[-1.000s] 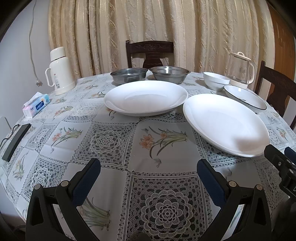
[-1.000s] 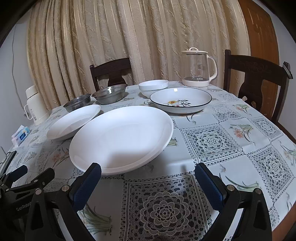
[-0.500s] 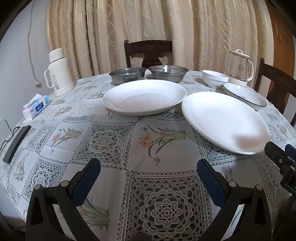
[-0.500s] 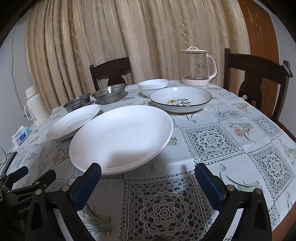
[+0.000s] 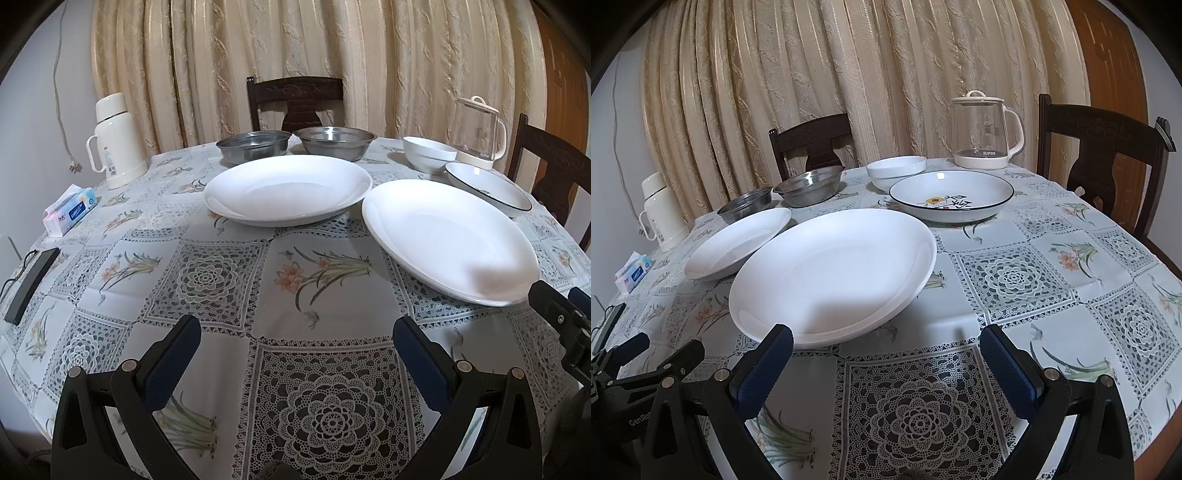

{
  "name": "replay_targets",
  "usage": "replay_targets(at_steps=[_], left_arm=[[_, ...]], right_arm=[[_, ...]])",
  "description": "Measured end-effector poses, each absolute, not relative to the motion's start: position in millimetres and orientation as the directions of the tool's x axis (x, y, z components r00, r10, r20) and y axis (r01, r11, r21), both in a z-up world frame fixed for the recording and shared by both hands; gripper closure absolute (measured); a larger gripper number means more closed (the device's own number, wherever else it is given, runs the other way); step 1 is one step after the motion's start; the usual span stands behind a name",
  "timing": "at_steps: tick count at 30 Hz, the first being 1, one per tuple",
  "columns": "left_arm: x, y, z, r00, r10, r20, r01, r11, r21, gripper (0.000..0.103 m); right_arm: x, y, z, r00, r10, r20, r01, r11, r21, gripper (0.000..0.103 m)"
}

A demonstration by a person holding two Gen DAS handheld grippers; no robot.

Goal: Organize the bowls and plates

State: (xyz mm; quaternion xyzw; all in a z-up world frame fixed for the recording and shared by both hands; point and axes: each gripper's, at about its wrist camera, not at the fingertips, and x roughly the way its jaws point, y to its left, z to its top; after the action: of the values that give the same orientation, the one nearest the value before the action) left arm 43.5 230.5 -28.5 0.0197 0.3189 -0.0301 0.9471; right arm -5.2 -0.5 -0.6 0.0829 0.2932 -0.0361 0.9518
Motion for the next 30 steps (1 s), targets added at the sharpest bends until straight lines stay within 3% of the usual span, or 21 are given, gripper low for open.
replay_targets(at_steps=[14,30], left_arm=[[43.9,229.3,-30.0,0.789,-0.055,-0.612,0.076,0.997,0.009,0.0],[64.1,251.8,-35.0,0.656,-0.163,-0.737,0.077,0.986,-0.149,0.0]], right_arm=[[-4.9,-1.2,-0.8,0.825,-0.019,-0.565,0.119,0.983,0.142,0.0],[-2.1,-4.4,0.3,0.796,-0.001,-0.605,0.112,0.983,0.147,0.0]])
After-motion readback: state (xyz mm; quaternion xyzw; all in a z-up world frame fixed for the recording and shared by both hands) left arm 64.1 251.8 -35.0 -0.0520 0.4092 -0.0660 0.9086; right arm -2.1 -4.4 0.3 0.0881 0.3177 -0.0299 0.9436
